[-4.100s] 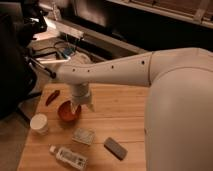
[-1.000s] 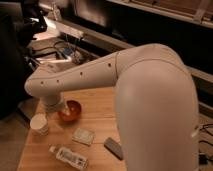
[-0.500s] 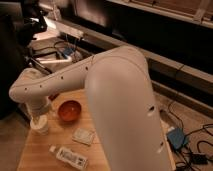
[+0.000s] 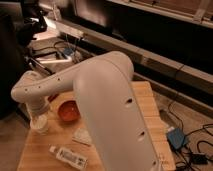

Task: Pick up the ceramic cup

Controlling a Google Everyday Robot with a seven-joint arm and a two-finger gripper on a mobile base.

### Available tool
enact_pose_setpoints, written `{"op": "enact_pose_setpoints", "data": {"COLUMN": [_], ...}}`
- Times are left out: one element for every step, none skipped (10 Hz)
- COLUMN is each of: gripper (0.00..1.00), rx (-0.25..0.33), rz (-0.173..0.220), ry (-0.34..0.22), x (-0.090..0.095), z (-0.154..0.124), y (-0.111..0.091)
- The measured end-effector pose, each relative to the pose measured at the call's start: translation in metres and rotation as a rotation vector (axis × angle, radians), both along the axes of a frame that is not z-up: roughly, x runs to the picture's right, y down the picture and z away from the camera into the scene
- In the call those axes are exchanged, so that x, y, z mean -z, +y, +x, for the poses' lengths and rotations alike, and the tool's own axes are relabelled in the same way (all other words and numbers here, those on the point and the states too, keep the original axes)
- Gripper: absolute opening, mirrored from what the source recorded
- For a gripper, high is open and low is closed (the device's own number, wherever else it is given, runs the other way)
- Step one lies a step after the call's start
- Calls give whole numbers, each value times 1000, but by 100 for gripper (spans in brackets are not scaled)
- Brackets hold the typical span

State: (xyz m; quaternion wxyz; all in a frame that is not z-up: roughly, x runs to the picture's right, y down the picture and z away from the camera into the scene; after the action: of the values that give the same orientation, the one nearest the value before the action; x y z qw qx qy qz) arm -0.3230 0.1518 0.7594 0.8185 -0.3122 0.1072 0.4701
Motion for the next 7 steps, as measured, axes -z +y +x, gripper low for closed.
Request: {"op": "enact_pose_setpoints", "data": {"gripper": [65, 65, 65, 65, 63, 56, 44], "rx": [5, 10, 16, 24, 31, 37, 45], "rz": [-7, -10, -11, -12, -13, -15, -21], "ry": [7, 15, 22, 28, 30, 30, 30], "x": [-7, -16, -23, -30, -34, -37, -39], "z": [0, -1, -1, -3, -6, -9, -13], "y": [2, 4, 5, 6, 8, 9, 11]}}
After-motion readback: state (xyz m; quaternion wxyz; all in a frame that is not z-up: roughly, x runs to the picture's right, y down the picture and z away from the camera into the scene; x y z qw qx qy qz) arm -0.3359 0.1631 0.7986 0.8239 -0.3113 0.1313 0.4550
